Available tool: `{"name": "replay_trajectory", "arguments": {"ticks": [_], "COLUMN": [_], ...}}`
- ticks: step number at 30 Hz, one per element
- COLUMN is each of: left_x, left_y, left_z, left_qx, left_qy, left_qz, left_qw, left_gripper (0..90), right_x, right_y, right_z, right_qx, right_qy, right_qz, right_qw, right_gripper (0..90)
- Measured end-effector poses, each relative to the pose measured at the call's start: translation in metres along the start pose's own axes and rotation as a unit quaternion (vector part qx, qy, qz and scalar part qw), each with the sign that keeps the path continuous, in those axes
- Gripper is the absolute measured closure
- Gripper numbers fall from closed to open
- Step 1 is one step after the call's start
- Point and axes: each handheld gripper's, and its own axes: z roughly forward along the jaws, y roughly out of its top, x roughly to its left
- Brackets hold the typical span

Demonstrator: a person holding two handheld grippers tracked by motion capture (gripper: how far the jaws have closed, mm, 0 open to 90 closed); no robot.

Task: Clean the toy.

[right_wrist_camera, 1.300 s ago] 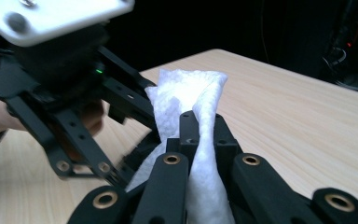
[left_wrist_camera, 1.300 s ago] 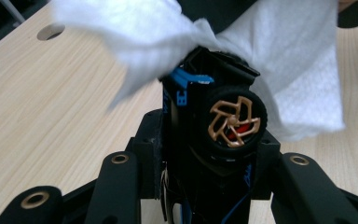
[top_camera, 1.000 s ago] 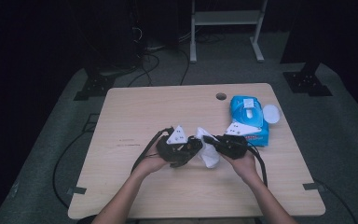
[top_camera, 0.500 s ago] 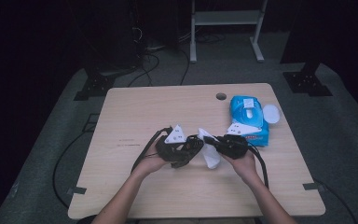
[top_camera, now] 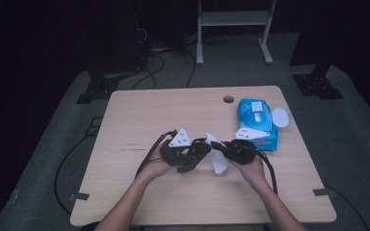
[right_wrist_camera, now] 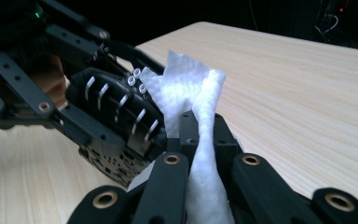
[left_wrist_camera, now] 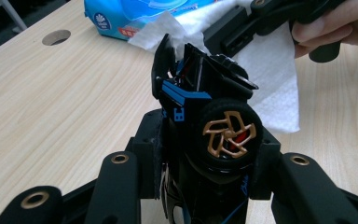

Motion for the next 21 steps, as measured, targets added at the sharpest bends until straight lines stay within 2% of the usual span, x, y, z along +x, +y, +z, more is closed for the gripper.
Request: {"name": "replay_trajectory", "arguments": {"ticks": [6, 9, 10, 17, 21], "left_x": [-0.001, -0.002, -0.002, -0.001, -0.002], "left_y": [0.001, 0.002, 0.003, 0.004, 0.005], "left_z": [0.002, 0.004, 0.005, 0.006, 0.008], "left_qx": [-0.002, -0.001, 0.001, 0.001, 0.002], "left_qy": [0.0, 0.002, 0.003, 0.004, 0.006], "left_qz": [0.001, 0.002, 0.005, 0.003, 0.006], "left_qw": [1.0, 1.0, 1.0, 1.0, 1.0], "left_gripper": [56.8, 56.8, 56.9, 56.8, 56.8], "right_x": [0.007, 0.009, 0.013, 0.022, 0.027], "right_y": [0.011, 0.014, 0.017, 0.026, 0.03], "right_z": [-0.005, -0.007, -0.007, -0.007, -0.007], "right_qx": [-0.011, -0.021, -0.018, -0.022, -0.023], "right_qy": [-0.001, 0.006, 0.006, 0.008, 0.018], "right_qz": [-0.013, -0.012, -0.022, -0.035, -0.041], "right_qw": [0.9999, 0.9997, 0.9996, 0.9991, 0.9987], "right_gripper": [86.3, 86.3, 86.3, 86.3, 86.4]}}
